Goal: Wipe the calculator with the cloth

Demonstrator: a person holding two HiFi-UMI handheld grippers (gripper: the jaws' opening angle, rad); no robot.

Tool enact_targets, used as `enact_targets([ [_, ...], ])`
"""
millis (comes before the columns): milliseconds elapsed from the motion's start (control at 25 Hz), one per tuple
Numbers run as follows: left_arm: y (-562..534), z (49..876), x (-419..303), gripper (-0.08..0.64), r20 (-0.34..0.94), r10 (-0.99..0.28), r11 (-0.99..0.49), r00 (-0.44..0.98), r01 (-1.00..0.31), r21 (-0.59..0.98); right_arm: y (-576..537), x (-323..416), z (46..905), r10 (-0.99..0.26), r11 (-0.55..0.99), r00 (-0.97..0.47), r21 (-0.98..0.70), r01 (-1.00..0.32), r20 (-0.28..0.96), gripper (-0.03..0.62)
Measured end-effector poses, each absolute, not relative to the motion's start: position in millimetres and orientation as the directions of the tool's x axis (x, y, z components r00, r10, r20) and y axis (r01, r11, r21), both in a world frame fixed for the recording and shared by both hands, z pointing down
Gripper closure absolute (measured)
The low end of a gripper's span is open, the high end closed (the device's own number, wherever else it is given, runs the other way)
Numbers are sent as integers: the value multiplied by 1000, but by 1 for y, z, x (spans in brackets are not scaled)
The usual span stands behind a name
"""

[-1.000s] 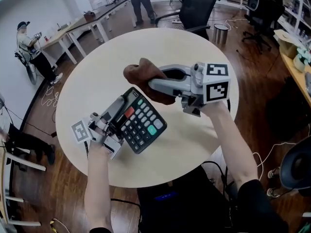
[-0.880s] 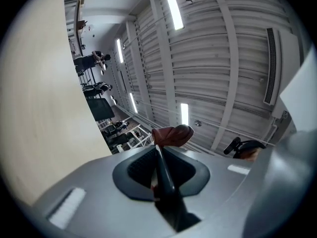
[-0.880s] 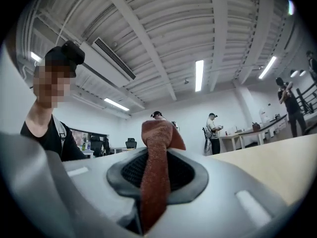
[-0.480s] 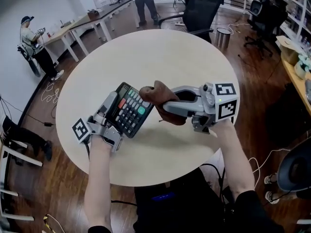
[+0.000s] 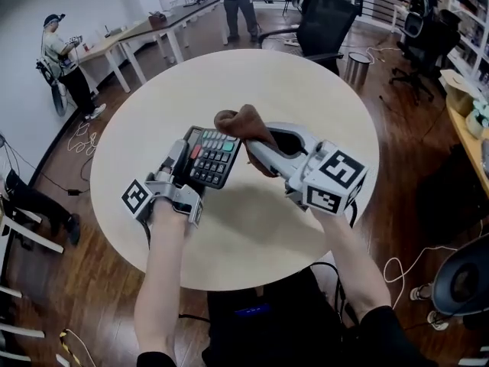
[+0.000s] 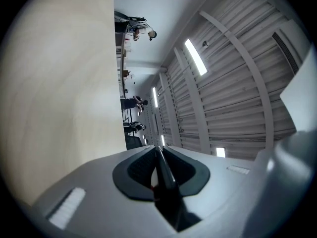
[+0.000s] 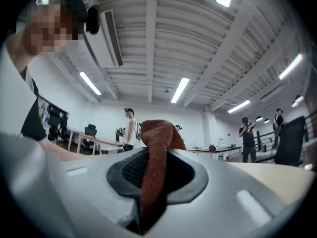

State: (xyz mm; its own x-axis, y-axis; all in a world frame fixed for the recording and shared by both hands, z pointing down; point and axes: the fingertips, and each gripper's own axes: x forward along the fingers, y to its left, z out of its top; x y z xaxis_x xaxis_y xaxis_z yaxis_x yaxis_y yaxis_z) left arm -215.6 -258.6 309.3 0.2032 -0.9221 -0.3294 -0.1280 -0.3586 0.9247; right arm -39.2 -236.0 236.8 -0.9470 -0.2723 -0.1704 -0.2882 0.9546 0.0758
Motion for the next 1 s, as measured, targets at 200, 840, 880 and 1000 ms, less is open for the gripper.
enact_targets([
  [200,-258,317,-222,506,-299,-942,-321,152,-147,936,-200,-62,264,-267,941,-960,190,-279,-87,515],
  [840,-257,314,-218,506,-321,-935,-338,150,-98,936,-248,-28,225,-424,890,-891,111,-443,-161,515],
  [880,-256,313,-218,506,-325,-934,-341,150,-93,936,-252,-31,227,-434,887,-888,103,-451,-149,515],
  [1000,-255,315,-220,506,-323,-937,-335,133,-87,938,-236,-50,247,-398,904,-912,130,-408,-96,515],
])
